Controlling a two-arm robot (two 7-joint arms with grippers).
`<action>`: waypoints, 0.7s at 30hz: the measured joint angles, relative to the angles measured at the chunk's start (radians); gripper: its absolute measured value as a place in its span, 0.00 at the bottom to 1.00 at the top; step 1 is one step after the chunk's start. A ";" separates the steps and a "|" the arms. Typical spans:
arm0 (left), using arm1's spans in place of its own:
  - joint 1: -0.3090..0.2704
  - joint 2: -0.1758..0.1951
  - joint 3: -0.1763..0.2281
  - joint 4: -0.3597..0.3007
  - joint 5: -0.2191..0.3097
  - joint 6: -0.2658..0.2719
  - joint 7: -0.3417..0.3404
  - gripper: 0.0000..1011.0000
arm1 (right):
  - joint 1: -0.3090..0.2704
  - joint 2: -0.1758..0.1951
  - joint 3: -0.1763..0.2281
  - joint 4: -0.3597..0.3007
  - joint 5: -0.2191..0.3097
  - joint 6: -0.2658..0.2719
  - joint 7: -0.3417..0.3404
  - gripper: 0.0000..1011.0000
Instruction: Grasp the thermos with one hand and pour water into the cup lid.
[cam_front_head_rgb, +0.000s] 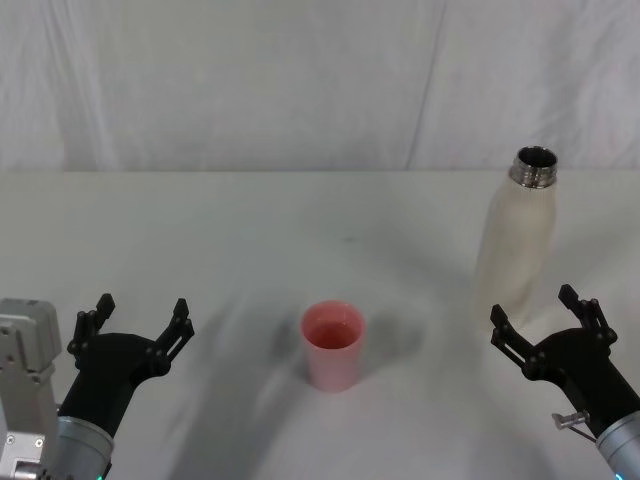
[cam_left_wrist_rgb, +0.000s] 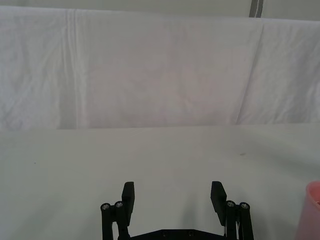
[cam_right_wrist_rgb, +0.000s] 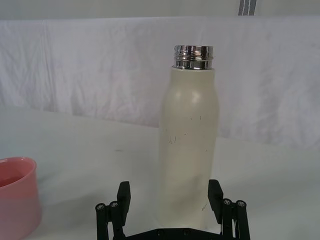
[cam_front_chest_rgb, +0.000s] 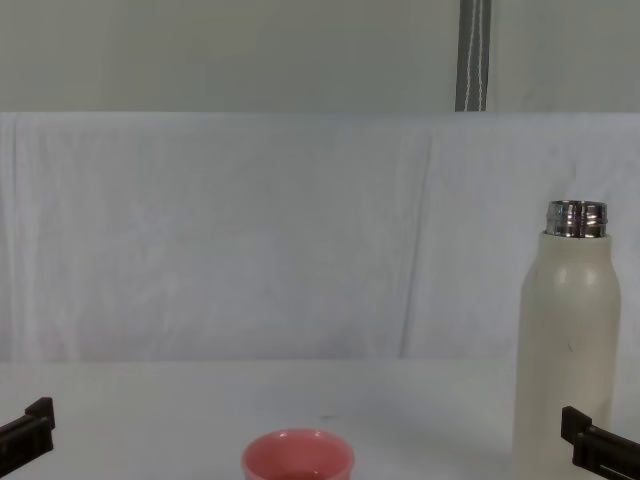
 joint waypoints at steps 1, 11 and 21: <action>0.000 0.000 0.000 0.000 0.000 0.000 0.000 0.99 | 0.000 0.000 0.000 0.000 0.000 0.000 0.000 0.99; 0.000 0.000 0.000 0.000 0.000 0.000 0.000 0.99 | 0.001 0.000 0.000 -0.001 0.000 0.001 0.000 0.99; 0.000 0.000 0.000 0.000 0.000 0.000 0.000 0.99 | 0.001 0.000 0.000 -0.001 0.000 0.001 0.000 0.99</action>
